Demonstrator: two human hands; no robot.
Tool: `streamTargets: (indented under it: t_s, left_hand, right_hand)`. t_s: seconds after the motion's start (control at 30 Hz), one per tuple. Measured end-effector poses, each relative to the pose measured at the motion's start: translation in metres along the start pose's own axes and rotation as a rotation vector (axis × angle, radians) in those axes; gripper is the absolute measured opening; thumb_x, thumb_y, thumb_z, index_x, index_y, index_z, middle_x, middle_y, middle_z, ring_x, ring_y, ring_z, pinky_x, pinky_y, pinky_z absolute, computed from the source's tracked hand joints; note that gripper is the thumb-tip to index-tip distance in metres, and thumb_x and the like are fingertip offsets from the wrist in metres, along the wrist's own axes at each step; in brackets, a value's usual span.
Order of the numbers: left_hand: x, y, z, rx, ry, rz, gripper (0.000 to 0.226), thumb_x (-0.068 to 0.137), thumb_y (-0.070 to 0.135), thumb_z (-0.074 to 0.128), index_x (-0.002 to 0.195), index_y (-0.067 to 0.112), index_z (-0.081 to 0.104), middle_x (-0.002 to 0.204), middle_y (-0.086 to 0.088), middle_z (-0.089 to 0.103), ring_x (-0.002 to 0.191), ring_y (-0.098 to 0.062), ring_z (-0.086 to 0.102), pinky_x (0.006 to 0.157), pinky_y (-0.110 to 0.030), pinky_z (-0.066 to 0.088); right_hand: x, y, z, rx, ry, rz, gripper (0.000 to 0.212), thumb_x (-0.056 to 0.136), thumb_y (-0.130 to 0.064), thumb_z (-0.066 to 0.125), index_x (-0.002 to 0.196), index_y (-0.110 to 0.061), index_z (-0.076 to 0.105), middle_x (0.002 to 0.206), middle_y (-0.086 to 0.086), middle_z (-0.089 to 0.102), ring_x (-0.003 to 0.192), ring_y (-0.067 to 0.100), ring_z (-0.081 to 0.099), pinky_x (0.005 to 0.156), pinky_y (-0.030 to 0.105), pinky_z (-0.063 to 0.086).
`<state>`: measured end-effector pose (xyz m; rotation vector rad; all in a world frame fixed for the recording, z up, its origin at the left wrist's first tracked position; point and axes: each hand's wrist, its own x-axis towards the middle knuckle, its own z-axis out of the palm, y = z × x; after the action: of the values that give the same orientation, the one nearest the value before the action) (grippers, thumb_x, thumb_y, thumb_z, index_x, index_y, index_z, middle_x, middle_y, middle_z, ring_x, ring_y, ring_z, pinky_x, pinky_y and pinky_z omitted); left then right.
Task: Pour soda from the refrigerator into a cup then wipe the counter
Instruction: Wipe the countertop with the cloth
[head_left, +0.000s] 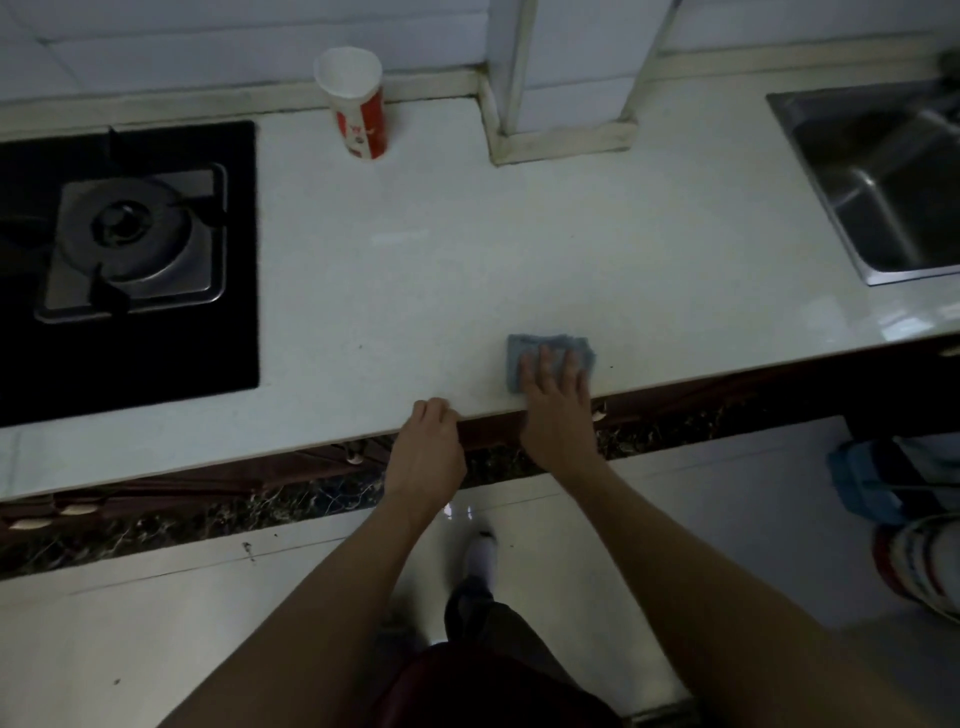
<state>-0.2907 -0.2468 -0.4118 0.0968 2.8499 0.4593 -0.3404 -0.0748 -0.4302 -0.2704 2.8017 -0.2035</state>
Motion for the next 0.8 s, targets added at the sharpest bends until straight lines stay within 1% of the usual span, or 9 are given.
streamTargets:
  t_s: [0.1,0.2,0.23,0.3,0.4,0.47,0.6,0.73,0.8]
  left_hand:
    - [0.0,-0.005,-0.005,0.007,-0.034,-0.009,0.034,0.083,0.003,0.057,0.116,0.002,0.063,0.126,-0.013,0.055,0.116,-0.03,0.048,0.088,-0.037,0.05]
    - [0.001,-0.003,-0.007,0.02,-0.058,-0.015,0.03,0.086,0.007,0.056,0.116,0.006,0.062,0.121,-0.009,0.055,0.112,-0.025,0.046,0.085,-0.034,0.049]
    - [0.001,-0.001,-0.006,0.028,-0.054,-0.008,0.029,0.087,0.009,0.054,0.115,0.008,0.063,0.119,-0.008,0.056,0.111,-0.024,0.046,0.085,-0.033,0.048]
    - [0.002,0.001,-0.005,0.053,-0.04,0.009,0.029,0.088,0.013,0.051,0.114,0.011,0.064,0.116,-0.007,0.057,0.109,-0.023,0.046,0.087,-0.031,0.046]
    - [0.007,0.003,-0.002,0.089,-0.061,0.032,0.031,0.091,0.018,0.048,0.12,0.013,0.059,0.118,-0.007,0.055,0.11,-0.022,0.045,0.091,-0.031,0.044]
    - [0.014,0.005,0.0,0.137,-0.089,0.101,0.033,0.093,0.022,0.049,0.124,0.013,0.056,0.121,-0.006,0.055,0.112,-0.021,0.045,0.092,-0.031,0.044]
    - [0.032,0.021,-0.002,0.119,-0.083,0.189,0.038,0.091,0.02,0.053,0.129,0.013,0.054,0.128,-0.004,0.053,0.117,-0.02,0.044,0.095,-0.03,0.042]
    - [0.05,0.058,-0.005,0.156,-0.099,0.274,0.037,0.091,0.017,0.049,0.127,0.009,0.055,0.134,-0.008,0.049,0.124,-0.024,0.041,0.098,-0.032,0.039]
    - [0.06,0.078,-0.003,0.161,-0.119,0.288,0.035,0.091,0.016,0.049,0.125,0.008,0.057,0.138,-0.009,0.047,0.127,-0.025,0.04,0.098,-0.032,0.039]
  right_hand:
    - [-0.01,-0.042,0.013,0.024,0.022,-0.12,0.077,0.082,-0.016,0.055,0.152,-0.009,0.024,0.159,0.02,0.018,0.144,0.051,0.008,0.114,0.065,0.014]
    - [-0.013,-0.057,0.021,-0.016,0.017,-0.174,0.073,0.085,-0.027,0.057,0.151,-0.009,0.029,0.157,0.02,0.025,0.143,0.05,0.016,0.112,0.065,0.021]
    - [-0.014,-0.055,0.023,-0.029,0.026,-0.193,0.07,0.086,-0.028,0.053,0.15,-0.009,0.031,0.156,0.02,0.027,0.142,0.05,0.019,0.111,0.065,0.024]
    - [-0.015,-0.047,0.023,-0.043,0.037,-0.227,0.065,0.087,-0.027,0.037,0.15,-0.009,0.032,0.155,0.02,0.029,0.142,0.049,0.022,0.11,0.064,0.027]
    - [-0.016,-0.04,0.018,-0.037,0.058,-0.249,0.066,0.087,-0.027,0.022,0.15,-0.011,0.033,0.156,0.017,0.03,0.142,0.047,0.022,0.112,0.062,0.026]
    - [-0.018,-0.035,0.017,-0.032,0.062,-0.241,0.066,0.087,-0.028,0.022,0.15,-0.011,0.033,0.156,0.017,0.029,0.143,0.047,0.021,0.114,0.061,0.022]
    - [-0.017,-0.006,0.015,-0.037,0.073,-0.156,0.066,0.087,-0.022,0.036,0.152,-0.012,0.028,0.158,0.015,0.025,0.145,0.046,0.015,0.114,0.061,0.022]
    - [-0.013,0.04,0.003,-0.059,0.013,-0.062,0.071,0.084,-0.021,0.018,0.154,-0.014,0.017,0.161,0.014,0.016,0.146,0.045,0.007,0.115,0.06,0.018]
    - [-0.01,0.065,-0.003,-0.061,0.006,-0.017,0.071,0.083,-0.018,0.02,0.155,-0.015,0.016,0.161,0.014,0.014,0.147,0.044,0.006,0.116,0.059,0.017]
